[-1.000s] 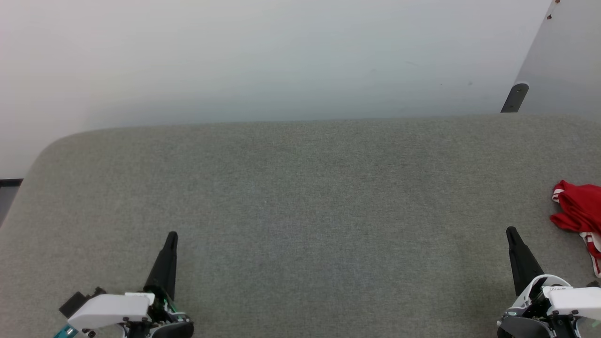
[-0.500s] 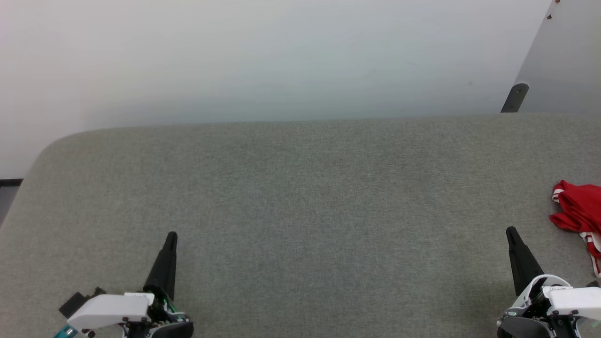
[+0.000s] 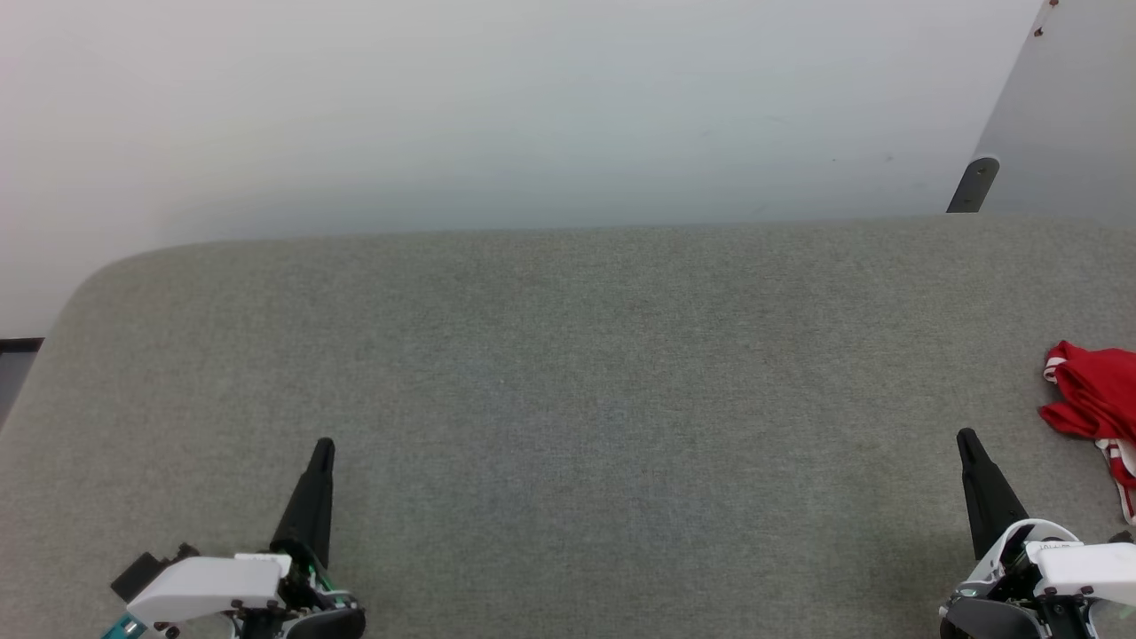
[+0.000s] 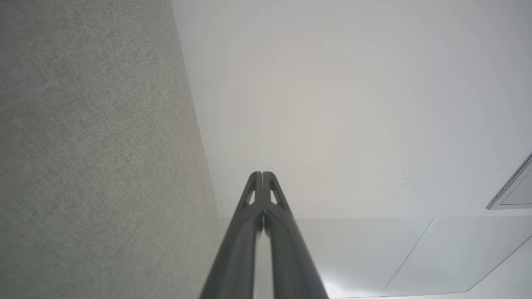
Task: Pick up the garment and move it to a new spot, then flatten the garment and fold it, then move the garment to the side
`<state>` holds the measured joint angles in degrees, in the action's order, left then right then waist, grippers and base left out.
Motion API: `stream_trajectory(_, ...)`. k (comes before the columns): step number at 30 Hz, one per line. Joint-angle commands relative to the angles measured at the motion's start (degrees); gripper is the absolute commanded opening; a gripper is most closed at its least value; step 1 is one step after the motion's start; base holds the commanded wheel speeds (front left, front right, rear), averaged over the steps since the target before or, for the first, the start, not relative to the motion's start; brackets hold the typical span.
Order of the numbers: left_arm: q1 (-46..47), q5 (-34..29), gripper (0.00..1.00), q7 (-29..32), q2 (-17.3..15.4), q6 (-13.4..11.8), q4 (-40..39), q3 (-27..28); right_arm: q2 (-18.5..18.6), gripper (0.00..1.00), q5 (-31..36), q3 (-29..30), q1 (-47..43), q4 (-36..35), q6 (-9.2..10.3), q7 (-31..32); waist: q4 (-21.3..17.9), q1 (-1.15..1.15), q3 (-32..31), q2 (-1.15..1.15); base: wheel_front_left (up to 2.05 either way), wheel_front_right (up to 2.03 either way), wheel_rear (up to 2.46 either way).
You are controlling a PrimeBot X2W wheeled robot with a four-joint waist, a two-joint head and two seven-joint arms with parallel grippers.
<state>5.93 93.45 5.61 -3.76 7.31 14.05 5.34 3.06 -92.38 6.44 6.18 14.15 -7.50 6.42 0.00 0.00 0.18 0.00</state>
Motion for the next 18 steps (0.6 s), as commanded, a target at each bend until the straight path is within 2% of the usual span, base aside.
stream_trajectory(1, 0.6, -0.2, 0.0, 0.2, 0.1, 0.3, 0.1, 0.1, -0.2, 0.0, -0.1, 0.0, 0.2, 0.0, 0.02, 0.2, 0.0, 0.0, 0.0, 0.0, 0.0, 0.0, 0.0)
stream_trajectory(18, 0.6, -0.4, 0.0, 0.4, 0.2, 0.3, 0.1, 0.4, -0.2, 0.0, -0.1, 0.1, 0.2, 0.0, 0.02, 0.2, 0.0, 0.0, 0.0, 0.0, 0.0, 0.0, 0.0)
